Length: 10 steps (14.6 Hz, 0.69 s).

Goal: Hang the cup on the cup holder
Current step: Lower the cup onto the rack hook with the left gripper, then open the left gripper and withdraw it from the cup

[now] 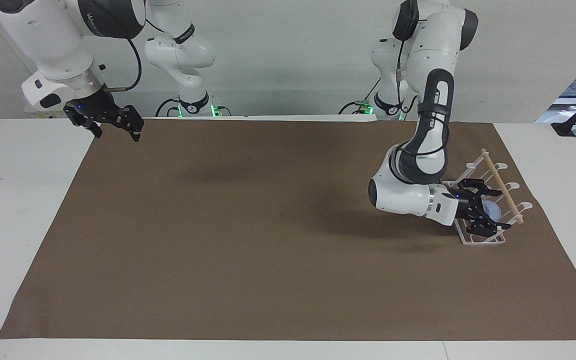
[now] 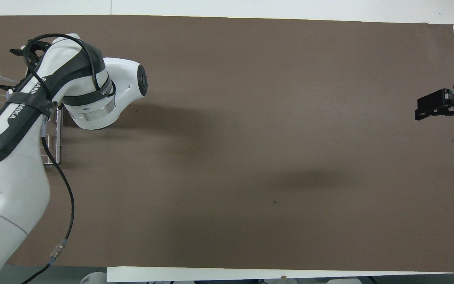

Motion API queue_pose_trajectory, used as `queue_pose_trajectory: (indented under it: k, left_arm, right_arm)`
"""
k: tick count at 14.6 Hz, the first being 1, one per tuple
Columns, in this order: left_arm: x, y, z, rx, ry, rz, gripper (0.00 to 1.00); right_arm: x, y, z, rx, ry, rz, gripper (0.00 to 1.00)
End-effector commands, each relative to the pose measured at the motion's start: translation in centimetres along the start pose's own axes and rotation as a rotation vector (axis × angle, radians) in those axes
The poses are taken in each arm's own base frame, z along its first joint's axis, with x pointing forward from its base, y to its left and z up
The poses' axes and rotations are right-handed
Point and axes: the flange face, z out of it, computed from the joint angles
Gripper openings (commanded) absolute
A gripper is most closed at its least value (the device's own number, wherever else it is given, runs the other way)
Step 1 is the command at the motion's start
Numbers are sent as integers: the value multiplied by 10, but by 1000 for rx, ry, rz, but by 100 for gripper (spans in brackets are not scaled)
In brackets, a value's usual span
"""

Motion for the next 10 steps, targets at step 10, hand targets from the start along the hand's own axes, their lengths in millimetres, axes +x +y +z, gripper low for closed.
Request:
queue_pose_trajectory:
  k: [10]
  left_arm:
    - [179, -90, 69, -205, -743, 623, 100]
  right_arm:
    - [-7, -4, 2, -2, 1, -11, 99]
